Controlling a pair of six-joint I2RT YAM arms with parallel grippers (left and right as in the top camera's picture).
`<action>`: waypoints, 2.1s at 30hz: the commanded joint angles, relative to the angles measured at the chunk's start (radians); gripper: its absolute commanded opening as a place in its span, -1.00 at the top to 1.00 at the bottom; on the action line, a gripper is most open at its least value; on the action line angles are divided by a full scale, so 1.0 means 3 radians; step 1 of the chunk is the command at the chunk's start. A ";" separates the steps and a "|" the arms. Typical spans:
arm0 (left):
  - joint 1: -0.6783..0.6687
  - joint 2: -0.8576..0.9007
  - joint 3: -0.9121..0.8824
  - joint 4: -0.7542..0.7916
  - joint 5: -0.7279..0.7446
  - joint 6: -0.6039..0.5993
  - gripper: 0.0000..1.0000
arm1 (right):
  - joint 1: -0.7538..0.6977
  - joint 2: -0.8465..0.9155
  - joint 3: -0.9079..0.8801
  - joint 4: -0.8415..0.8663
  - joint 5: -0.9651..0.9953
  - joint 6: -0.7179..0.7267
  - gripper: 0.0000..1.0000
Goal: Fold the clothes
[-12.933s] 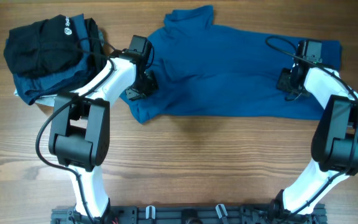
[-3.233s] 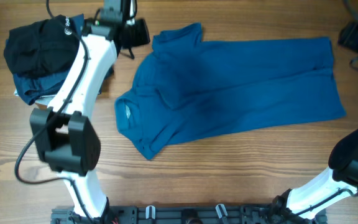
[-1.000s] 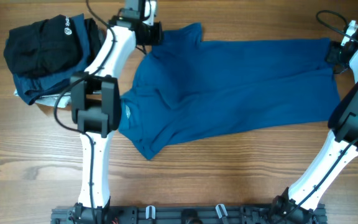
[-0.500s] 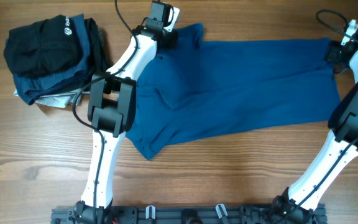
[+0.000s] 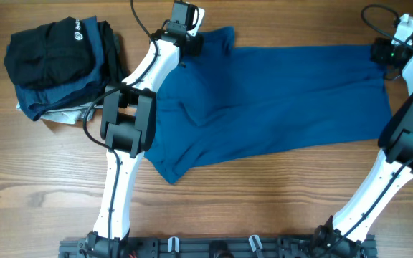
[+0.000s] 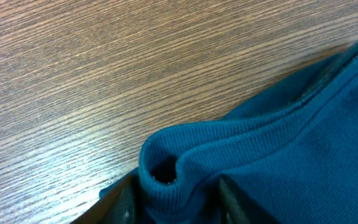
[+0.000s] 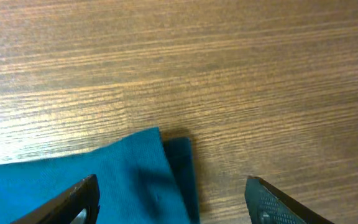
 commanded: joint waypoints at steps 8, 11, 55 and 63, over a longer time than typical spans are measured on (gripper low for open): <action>0.0020 0.0079 0.0028 0.0022 -0.0056 0.0038 0.38 | 0.0140 0.0356 -0.0015 0.0113 -0.0052 0.0034 0.43; 0.0020 0.0078 0.0028 0.0032 -0.0056 0.0038 0.74 | 0.0183 0.0356 -0.0015 0.0137 -0.0053 0.0095 0.91; -0.0547 -0.1907 0.0066 -0.3813 -0.0056 -0.1391 0.92 | -0.0004 -0.0985 -0.0019 -0.1963 -0.0401 -0.0604 0.91; -0.0547 -0.1907 -0.0601 -0.3847 -0.0056 -0.1625 0.92 | -0.0004 -0.0983 -0.0329 -0.2019 0.0214 -0.0380 0.92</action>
